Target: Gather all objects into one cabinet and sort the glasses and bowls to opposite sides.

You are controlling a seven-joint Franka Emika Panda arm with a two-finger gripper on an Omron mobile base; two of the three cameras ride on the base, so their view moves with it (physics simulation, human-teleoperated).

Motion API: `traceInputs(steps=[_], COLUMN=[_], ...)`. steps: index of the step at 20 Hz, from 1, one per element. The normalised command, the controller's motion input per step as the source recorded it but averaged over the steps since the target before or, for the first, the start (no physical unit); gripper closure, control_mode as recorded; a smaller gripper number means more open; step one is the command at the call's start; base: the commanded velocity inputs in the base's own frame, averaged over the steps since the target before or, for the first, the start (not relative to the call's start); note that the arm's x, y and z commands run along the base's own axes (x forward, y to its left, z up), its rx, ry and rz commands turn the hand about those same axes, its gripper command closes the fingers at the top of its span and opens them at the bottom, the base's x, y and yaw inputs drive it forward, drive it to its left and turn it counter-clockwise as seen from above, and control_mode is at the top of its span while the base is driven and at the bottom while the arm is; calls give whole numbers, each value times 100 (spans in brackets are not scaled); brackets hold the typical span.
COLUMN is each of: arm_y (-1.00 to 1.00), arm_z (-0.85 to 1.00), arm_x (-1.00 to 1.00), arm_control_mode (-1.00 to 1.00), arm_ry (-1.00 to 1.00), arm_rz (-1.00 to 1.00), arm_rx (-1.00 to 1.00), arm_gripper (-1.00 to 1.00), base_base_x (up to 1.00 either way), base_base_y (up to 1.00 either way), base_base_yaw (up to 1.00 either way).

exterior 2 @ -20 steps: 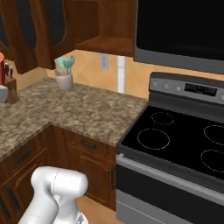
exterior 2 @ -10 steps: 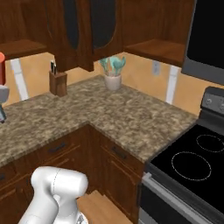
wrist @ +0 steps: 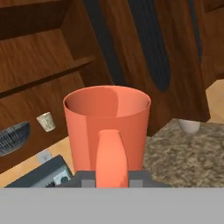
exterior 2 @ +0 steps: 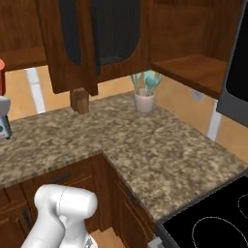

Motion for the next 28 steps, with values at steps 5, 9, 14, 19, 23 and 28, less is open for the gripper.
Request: traceInputs(steps=[5, 9, 14, 19, 23, 28], arm_y=[0, 0, 0, 0, 0, 0], arm_z=[0, 0, 0, 0, 0, 0], arm_x=[0, 0, 0, 0, 0, 0], arm_control_mode=[100, 100, 100, 100, 100, 100], arm_ry=[0, 0, 0, 0, 0, 0], arm_rz=[0, 0, 0, 0, 0, 0], arm_rx=[0, 0, 0, 0, 0, 0], arm_gripper=[100, 100, 100, 100, 100, 100], base_base_x=[13, 70, 95, 85, 78, 73], base_base_y=[76, -1, -29, 3, 0, 24], base_base_yaw=[36, 30, 20, 19, 3, 0])
